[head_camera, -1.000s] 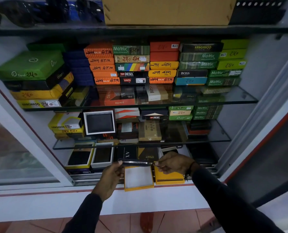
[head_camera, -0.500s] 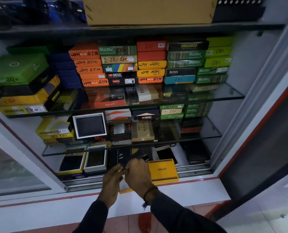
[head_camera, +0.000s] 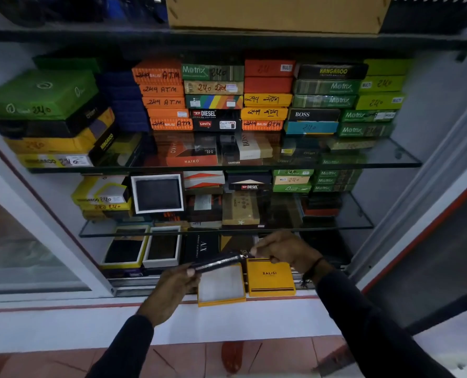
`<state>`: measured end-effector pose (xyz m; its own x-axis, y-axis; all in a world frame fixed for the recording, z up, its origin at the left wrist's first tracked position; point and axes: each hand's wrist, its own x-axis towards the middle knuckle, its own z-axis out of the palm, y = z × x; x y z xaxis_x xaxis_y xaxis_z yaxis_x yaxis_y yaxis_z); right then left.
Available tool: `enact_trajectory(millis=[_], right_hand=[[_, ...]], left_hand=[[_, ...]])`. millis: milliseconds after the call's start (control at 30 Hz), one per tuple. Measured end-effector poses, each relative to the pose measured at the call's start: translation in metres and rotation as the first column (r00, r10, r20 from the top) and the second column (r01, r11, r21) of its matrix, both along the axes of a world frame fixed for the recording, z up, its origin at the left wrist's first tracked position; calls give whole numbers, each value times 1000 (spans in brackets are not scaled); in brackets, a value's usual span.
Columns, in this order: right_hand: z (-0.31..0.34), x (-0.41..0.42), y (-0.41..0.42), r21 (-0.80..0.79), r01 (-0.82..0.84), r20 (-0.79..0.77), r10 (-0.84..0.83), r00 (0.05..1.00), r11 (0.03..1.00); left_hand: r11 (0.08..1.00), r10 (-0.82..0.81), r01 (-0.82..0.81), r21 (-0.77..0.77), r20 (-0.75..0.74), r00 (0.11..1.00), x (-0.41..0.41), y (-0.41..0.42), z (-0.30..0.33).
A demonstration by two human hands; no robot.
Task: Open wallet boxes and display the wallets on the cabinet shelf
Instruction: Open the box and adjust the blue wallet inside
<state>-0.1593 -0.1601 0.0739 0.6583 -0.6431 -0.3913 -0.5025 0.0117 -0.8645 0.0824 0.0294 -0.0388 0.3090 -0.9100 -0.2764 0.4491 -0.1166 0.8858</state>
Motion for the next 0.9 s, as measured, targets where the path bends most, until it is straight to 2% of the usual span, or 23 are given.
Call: enact_trajectory(millis=[100,167,233,367,433,500,533,600,667,733,900], right_hand=[[-15,0,-12,254,25,60,-42,997,967],[-29,3,-14,471,63,139,-145,980,880],[-38,1,-13,563,89,136,-199,971,821],[-55,3,-2,568,129,76,-208,975,813],[-59,11,12,581,116,70,-191,979,806],[-65,18,26,534,83,53,-132,990,841],[-68,21,31,506,107,56,-157,986,856],[-77,22,40,602,179,103,-298,949,778],[-81,21,46,691,228,129,-428,895,686],[-86,22,45,704,257,141,-485,863,662],[-85,9,30,727,235,128,-464,876,645]], left_hand=[[998,-40,34,-52,-112,993,-12,-5,1],[996,-42,26,-88,-177,983,-22,-8,3],[994,-47,25,-109,-206,977,-27,-6,4],[993,-46,22,-112,-215,976,-27,-1,6],[988,-110,89,-124,-174,978,-33,-3,10],[971,-203,184,-152,-117,972,-41,-9,13],[957,-255,235,-172,-103,961,-44,-11,14],[937,-307,277,-211,-125,943,-48,-13,11],[952,-272,240,-190,-165,948,-47,-11,9],[971,-215,192,-142,-174,961,-40,-8,9],[990,-140,136,-42,-85,987,-20,-4,17]])
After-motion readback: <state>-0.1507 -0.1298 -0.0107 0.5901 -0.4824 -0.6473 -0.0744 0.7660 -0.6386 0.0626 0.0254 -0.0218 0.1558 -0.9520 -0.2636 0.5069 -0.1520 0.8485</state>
